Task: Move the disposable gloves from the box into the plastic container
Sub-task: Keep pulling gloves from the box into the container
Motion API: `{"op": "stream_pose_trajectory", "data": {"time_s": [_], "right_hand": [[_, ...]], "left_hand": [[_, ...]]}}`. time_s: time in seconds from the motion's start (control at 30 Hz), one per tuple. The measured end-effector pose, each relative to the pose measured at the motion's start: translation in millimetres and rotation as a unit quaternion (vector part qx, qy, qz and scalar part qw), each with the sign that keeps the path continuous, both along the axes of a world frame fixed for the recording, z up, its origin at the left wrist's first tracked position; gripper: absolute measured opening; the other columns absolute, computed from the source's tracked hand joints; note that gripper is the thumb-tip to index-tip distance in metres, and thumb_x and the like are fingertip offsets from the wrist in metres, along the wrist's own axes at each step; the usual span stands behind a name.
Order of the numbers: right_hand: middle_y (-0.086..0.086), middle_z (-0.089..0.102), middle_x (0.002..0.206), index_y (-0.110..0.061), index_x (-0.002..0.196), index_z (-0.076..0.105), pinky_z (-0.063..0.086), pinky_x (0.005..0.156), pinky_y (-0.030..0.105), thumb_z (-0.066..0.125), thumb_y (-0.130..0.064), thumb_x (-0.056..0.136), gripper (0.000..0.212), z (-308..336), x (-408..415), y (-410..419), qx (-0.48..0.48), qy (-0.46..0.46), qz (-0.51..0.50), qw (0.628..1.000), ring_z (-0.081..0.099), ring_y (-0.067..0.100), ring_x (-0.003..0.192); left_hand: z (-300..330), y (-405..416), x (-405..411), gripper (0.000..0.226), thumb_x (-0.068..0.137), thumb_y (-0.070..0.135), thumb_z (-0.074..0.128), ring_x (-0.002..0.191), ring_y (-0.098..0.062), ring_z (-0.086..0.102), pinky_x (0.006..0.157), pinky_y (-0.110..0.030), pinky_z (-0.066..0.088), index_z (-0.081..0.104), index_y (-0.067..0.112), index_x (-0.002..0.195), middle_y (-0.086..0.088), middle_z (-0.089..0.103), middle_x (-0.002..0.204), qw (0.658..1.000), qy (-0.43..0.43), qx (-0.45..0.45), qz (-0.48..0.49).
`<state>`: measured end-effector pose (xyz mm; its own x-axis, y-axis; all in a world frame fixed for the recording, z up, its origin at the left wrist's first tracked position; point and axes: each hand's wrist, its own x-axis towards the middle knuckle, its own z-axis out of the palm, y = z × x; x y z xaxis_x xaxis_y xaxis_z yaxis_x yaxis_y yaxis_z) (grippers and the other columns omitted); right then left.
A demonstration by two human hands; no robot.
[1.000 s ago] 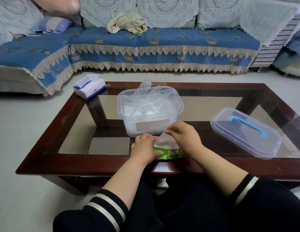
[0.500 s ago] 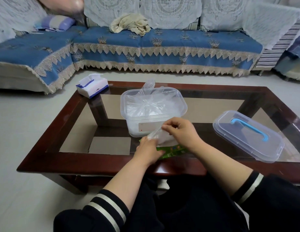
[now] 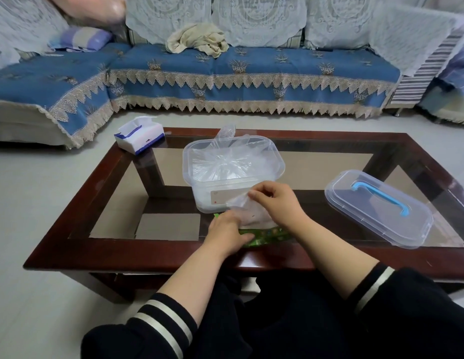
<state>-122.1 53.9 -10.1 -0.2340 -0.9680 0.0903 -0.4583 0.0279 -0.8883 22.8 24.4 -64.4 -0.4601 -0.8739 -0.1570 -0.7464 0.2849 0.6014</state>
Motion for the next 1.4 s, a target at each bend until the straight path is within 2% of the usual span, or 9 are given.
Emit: {"op": "stream_pose_trajectory", "data": {"time_s": [0.1, 0.2, 0.4, 0.63, 0.77, 0.93, 1.03, 1.17, 1.4], "right_hand": [[0.008, 0.07, 0.093, -0.024, 0.088, 0.067, 0.049, 0.082, 0.036, 0.065, -0.025, 0.089, 0.002, -16, -24, 12, 0.035, 0.007, -0.004, 0.999, 0.06, 0.012, 0.082], [-0.008, 0.058, 0.127, -0.02, 0.134, 0.044, 0.041, 0.102, 0.026, 0.065, -0.026, 0.089, 0.051, -35, -45, 26, 0.101, -0.007, 0.048, 0.994, 0.053, 0.002, 0.114], [-0.02, 0.05, 0.136, -0.039, 0.143, 0.031, 0.037, 0.104, 0.037, 0.071, -0.065, 0.057, 0.098, -60, -58, 33, 0.149, 0.206, 0.106, 0.961, 0.042, 0.009, 0.129], [-0.014, 0.055, 0.126, -0.043, 0.13, 0.045, 0.036, 0.096, 0.037, 0.071, -0.06, 0.063, 0.073, -66, -57, 33, 0.102, 0.213, 0.097, 0.967, 0.042, 0.014, 0.124], [-0.013, 0.055, 0.126, -0.037, 0.129, 0.048, 0.034, 0.098, 0.038, 0.073, -0.057, 0.068, 0.069, -62, -53, 37, 0.082, 0.222, 0.091, 0.967, 0.04, 0.015, 0.125], [-0.016, 0.053, 0.13, -0.038, 0.133, 0.043, 0.037, 0.097, 0.038, 0.072, -0.059, 0.068, 0.074, -57, -51, 43, 0.053, 0.244, 0.105, 0.963, 0.044, 0.016, 0.123], [-0.017, 0.052, 0.132, -0.037, 0.136, 0.041, 0.038, 0.101, 0.039, 0.072, -0.059, 0.066, 0.08, -60, -54, 44, 0.055, 0.235, 0.113, 0.964, 0.044, 0.014, 0.123], [-0.015, 0.051, 0.133, -0.032, 0.143, 0.034, 0.035, 0.106, 0.04, 0.076, -0.055, 0.065, 0.091, -63, -56, 44, 0.075, 0.228, 0.111, 0.964, 0.043, 0.011, 0.126], [-0.009, 0.051, 0.133, -0.023, 0.149, 0.02, 0.033, 0.104, 0.031, 0.079, -0.047, 0.068, 0.103, -61, -51, 47, 0.064, 0.228, 0.113, 0.965, 0.045, 0.014, 0.124]], "left_hand": [[3, -2, 5, 0.04, 0.081, 0.039, 0.069, 0.122, -0.013, 0.048, 0.111, -0.043, 0.025, 0.062, 0.036, 0.12, 0.011, 0.063, 0.12, 0.998, -0.018, -0.062, -0.013], [9, 0, 5, 0.036, 0.084, 0.038, 0.067, 0.126, -0.01, 0.045, 0.116, -0.04, 0.01, 0.063, 0.034, 0.119, 0.014, 0.062, 0.123, 0.995, -0.026, -0.094, 0.008], [28, 15, 3, 0.028, 0.09, 0.036, 0.059, 0.11, -0.01, 0.05, 0.092, -0.029, 0.031, 0.064, 0.031, 0.117, 0.016, 0.061, 0.112, 0.985, 0.062, -0.147, 0.069], [54, 33, -3, 0.055, 0.099, 0.059, 0.016, 0.044, -0.015, 0.055, 0.049, -0.023, 0.044, 0.045, 0.019, 0.124, -0.003, 0.07, 0.064, 0.963, 0.129, 0.193, 0.138], [67, 33, -22, 0.044, 0.099, 0.059, 0.013, 0.05, -0.015, 0.064, 0.041, -0.018, 0.043, 0.031, 0.034, 0.13, -0.007, 0.072, 0.078, 0.918, 0.177, 0.334, 0.123], [61, 23, -40, 0.018, 0.1, 0.019, 0.046, 0.047, -0.01, 0.063, 0.041, -0.018, 0.047, 0.062, 0.011, 0.105, -0.007, 0.071, 0.083, 0.935, 0.177, 0.259, 0.164], [59, 14, -34, 0.015, 0.091, 0.012, 0.06, 0.07, -0.016, 0.069, 0.068, -0.028, 0.056, 0.07, 0.018, 0.083, -0.003, 0.072, 0.085, 0.979, 0.107, 0.109, 0.132], [72, 11, -25, 0.02, 0.092, 0.01, 0.056, 0.094, -0.012, 0.057, 0.084, -0.027, 0.045, 0.073, 0.02, 0.096, 0.008, 0.066, 0.096, 0.99, 0.026, -0.082, 0.111], [66, 9, -39, 0.019, 0.089, 0.031, 0.064, 0.075, -0.023, 0.064, 0.074, -0.041, 0.057, 0.06, 0.017, 0.077, -0.001, 0.065, 0.079, 0.982, 0.11, 0.039, 0.149]]}}
